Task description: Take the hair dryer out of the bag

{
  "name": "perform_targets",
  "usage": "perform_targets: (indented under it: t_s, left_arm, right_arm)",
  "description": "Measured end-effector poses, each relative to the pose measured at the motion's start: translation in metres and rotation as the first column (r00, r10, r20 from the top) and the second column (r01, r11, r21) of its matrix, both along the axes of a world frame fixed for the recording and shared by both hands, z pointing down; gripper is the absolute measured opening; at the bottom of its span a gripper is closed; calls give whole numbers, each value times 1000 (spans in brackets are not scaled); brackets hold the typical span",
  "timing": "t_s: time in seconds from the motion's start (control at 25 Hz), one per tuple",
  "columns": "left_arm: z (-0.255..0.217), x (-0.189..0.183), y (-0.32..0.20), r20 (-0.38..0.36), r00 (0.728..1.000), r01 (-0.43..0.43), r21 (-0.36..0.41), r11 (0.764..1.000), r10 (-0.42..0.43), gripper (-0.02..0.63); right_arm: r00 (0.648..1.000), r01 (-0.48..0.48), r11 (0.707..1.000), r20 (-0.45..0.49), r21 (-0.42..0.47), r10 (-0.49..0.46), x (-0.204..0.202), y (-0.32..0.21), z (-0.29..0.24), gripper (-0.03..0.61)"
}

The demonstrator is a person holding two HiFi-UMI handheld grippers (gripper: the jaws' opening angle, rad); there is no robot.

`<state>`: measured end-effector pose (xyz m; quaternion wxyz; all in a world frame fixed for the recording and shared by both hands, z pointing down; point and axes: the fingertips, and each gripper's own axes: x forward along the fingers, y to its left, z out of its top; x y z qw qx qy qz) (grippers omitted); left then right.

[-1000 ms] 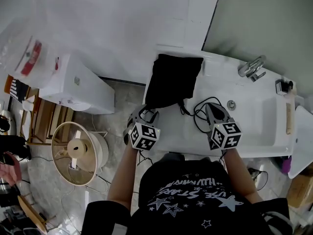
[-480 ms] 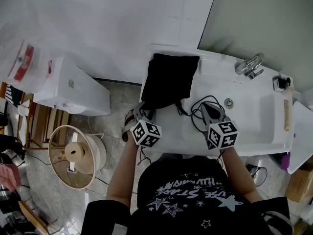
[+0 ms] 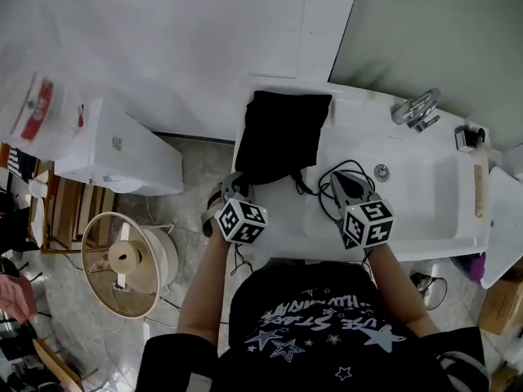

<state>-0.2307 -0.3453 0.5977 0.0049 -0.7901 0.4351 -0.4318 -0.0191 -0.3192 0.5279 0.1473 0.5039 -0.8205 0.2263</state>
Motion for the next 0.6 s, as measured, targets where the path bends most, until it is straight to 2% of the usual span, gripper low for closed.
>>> perform_targets:
  t_s: [0.24, 0.36, 0.48, 0.6]
  left_arm:
    - [-11, 4, 3, -123, 992, -1, -80, 997, -9, 23]
    - [-22, 6, 3, -213, 976, 8, -115, 993, -32, 23]
    - [-38, 8, 0, -282, 959, 9, -123, 992, -43, 23]
    - [-52, 10, -3, -315, 949, 3, -110, 994, -38, 23]
  right_arm:
    - [999, 51, 999, -15, -15, -51, -16, -7, 3, 6]
    - [995, 89, 994, -33, -57, -91, -30, -7, 12, 6]
    - [989, 138, 985, -46, -102, -144, -47, -5, 23, 7]
    - [977, 195, 972, -57, -130, -204, -66, -2, 32, 15]
